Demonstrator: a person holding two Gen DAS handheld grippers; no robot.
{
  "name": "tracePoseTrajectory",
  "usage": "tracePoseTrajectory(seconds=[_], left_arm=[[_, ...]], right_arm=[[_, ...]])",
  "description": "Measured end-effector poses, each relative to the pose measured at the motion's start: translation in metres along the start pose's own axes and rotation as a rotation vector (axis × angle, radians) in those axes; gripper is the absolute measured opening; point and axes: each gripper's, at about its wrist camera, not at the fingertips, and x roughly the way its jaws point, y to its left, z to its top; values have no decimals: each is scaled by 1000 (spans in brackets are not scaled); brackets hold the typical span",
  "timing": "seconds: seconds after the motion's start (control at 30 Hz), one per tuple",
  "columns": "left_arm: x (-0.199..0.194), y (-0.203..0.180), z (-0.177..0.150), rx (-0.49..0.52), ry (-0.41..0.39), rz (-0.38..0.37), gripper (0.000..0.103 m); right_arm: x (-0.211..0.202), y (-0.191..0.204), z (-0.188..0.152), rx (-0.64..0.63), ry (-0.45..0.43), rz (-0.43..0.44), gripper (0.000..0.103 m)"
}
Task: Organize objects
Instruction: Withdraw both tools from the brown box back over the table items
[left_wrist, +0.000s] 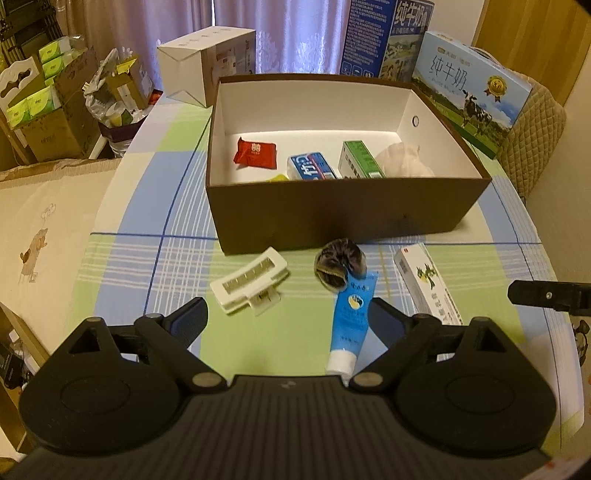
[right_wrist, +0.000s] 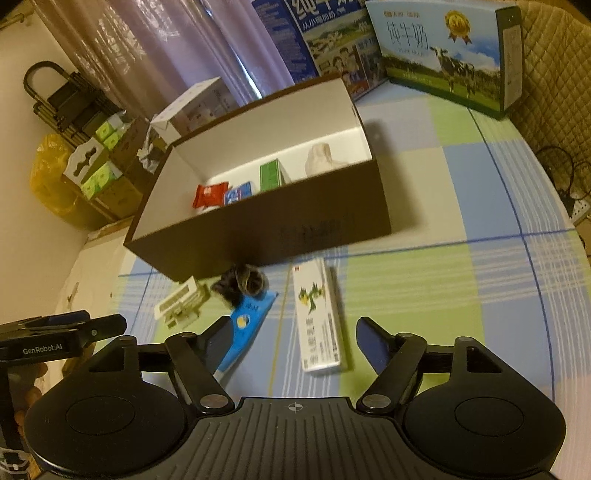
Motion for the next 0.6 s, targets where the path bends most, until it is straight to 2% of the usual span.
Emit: tracePoseTrajectory(seconds=[0.3,0.6], left_arm=[[-2,-11,-15,9,17,-9,92],[-1,-18,-27,15,45,-11,92]], right_arm=[[-2,3,-13,-51,19,-63,72],[4,1,-28,-60,81,-55,72]])
